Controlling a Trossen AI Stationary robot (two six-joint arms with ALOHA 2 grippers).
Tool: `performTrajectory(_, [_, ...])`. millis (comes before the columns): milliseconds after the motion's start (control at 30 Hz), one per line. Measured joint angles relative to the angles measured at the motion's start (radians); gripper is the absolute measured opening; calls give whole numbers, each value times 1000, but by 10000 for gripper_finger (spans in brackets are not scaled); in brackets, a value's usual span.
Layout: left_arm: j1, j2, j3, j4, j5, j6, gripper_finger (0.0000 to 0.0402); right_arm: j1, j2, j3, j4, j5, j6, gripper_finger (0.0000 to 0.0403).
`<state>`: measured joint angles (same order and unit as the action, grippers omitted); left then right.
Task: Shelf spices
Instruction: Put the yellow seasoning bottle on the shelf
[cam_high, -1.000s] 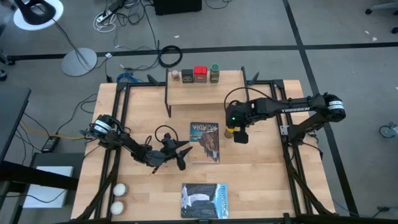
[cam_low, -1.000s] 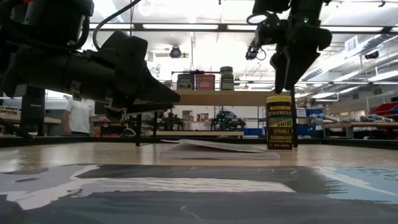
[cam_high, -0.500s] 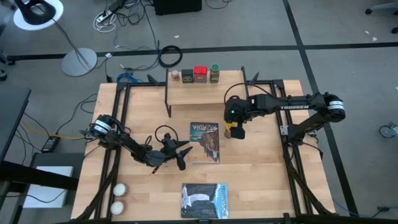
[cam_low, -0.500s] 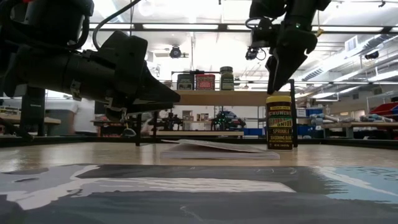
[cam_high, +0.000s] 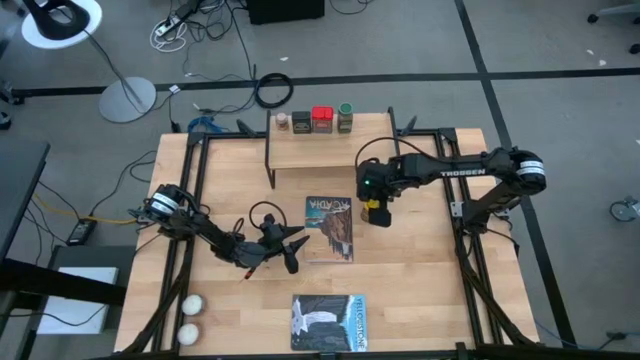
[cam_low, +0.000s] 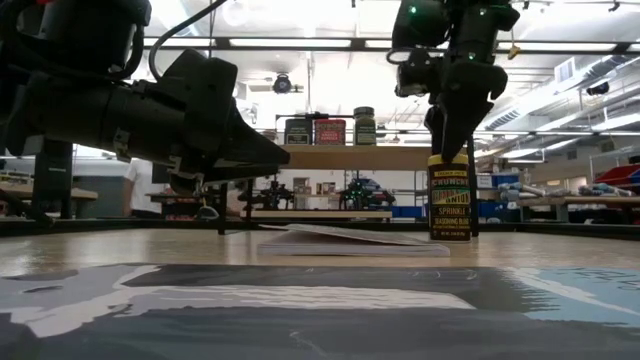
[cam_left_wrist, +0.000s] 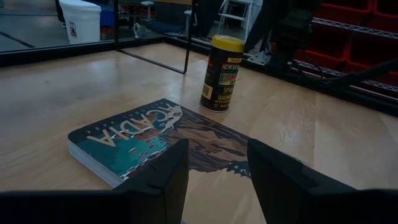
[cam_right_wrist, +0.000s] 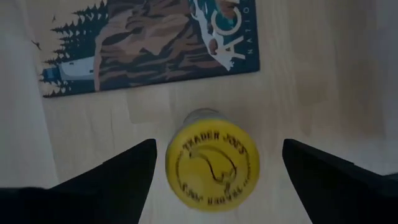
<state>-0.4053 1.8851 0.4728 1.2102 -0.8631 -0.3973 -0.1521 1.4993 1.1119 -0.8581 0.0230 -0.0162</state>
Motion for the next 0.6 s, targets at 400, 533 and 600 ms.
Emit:
performTrajectory(400, [0,0,0,0,0,1,167,-22,70,0,-17,-28,1,346])
performTrajectory(533, [0,0,0,-2,0,2,167,-22,100,0,-27,-49,-3,334])
performTrajectory(600, [0,0,0,-6,0,2,167,-22,107,0,-30,-61,-3,319])
